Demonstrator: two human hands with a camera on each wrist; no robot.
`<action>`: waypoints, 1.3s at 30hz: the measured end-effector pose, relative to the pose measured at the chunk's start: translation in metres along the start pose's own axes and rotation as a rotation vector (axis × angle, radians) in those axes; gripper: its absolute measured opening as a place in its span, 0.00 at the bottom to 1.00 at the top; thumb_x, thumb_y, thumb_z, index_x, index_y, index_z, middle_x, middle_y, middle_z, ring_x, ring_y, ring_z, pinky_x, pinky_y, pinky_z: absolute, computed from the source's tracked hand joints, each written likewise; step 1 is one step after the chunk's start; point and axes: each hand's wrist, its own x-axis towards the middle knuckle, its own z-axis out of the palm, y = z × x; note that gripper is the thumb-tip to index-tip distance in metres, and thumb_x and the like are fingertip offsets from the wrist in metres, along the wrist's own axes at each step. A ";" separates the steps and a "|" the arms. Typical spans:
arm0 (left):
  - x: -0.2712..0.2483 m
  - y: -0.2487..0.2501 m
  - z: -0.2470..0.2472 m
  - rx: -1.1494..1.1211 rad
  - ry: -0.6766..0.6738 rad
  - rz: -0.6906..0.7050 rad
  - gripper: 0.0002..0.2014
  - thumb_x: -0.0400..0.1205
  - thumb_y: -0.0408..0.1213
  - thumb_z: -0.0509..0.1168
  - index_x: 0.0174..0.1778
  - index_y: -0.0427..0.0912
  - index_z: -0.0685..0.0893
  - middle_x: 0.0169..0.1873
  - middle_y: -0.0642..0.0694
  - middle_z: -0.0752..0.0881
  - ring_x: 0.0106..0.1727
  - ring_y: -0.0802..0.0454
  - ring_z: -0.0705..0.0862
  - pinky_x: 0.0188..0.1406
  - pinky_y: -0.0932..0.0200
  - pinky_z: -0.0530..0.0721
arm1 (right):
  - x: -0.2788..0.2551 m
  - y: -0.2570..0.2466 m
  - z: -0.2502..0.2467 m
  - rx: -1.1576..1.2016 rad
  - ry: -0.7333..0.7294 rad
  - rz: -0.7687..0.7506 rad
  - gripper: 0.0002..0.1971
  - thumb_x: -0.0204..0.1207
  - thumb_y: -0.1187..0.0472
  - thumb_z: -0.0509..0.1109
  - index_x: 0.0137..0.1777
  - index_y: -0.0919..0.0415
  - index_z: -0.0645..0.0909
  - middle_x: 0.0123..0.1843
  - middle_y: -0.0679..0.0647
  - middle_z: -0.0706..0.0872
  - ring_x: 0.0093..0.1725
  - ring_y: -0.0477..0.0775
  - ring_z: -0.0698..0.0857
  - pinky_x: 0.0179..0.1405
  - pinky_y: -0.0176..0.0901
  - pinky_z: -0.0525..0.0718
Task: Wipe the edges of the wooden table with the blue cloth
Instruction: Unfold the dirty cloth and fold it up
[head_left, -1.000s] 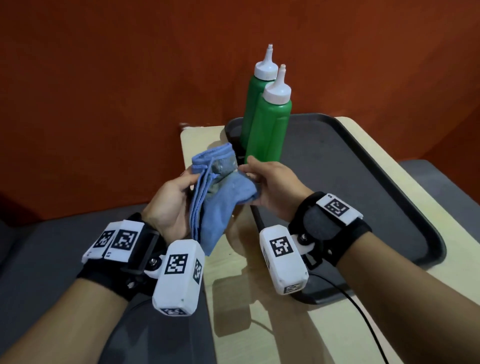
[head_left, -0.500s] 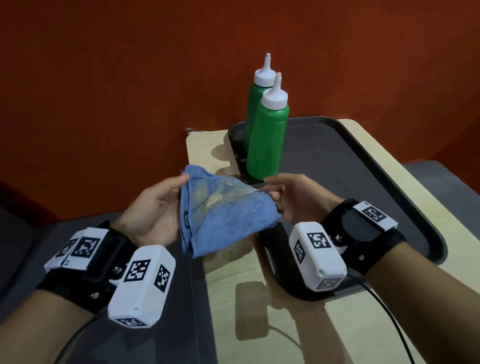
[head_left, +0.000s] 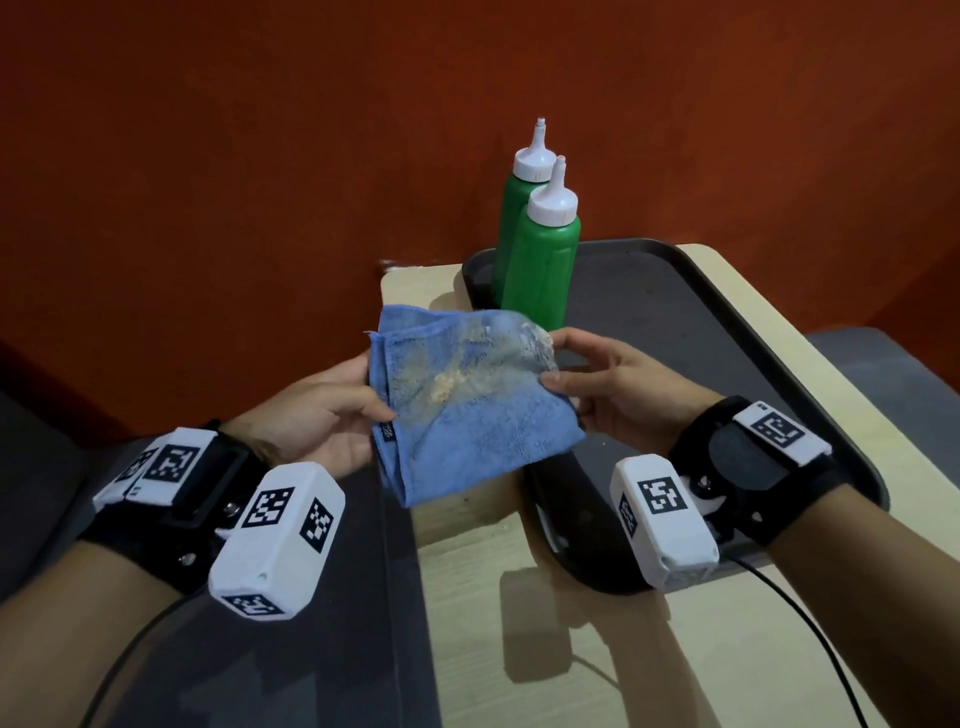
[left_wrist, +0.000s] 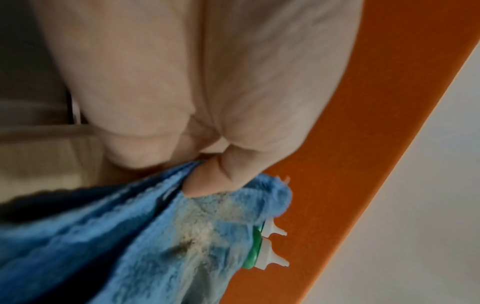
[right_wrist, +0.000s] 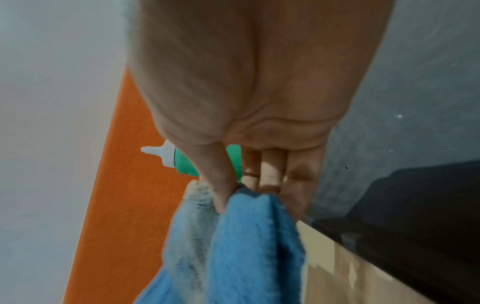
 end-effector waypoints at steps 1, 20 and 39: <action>-0.001 0.001 0.001 -0.027 -0.008 0.026 0.32 0.78 0.12 0.44 0.68 0.44 0.80 0.58 0.37 0.89 0.53 0.44 0.92 0.49 0.49 0.91 | -0.002 0.000 -0.001 -0.013 -0.013 -0.046 0.11 0.79 0.73 0.64 0.56 0.59 0.78 0.37 0.54 0.86 0.29 0.47 0.83 0.26 0.36 0.82; 0.025 -0.014 0.010 0.908 0.169 0.053 0.26 0.65 0.30 0.81 0.56 0.52 0.80 0.49 0.34 0.88 0.49 0.38 0.89 0.54 0.43 0.88 | -0.004 0.002 -0.008 -0.283 0.071 0.024 0.16 0.71 0.75 0.73 0.59 0.69 0.82 0.51 0.61 0.90 0.47 0.53 0.90 0.44 0.40 0.90; 0.033 -0.034 0.039 0.710 0.366 0.280 0.11 0.79 0.26 0.69 0.46 0.48 0.79 0.53 0.32 0.87 0.57 0.35 0.87 0.59 0.37 0.85 | -0.014 0.017 -0.014 -0.391 0.246 -0.177 0.06 0.80 0.73 0.64 0.54 0.66 0.76 0.42 0.56 0.83 0.32 0.41 0.86 0.28 0.36 0.84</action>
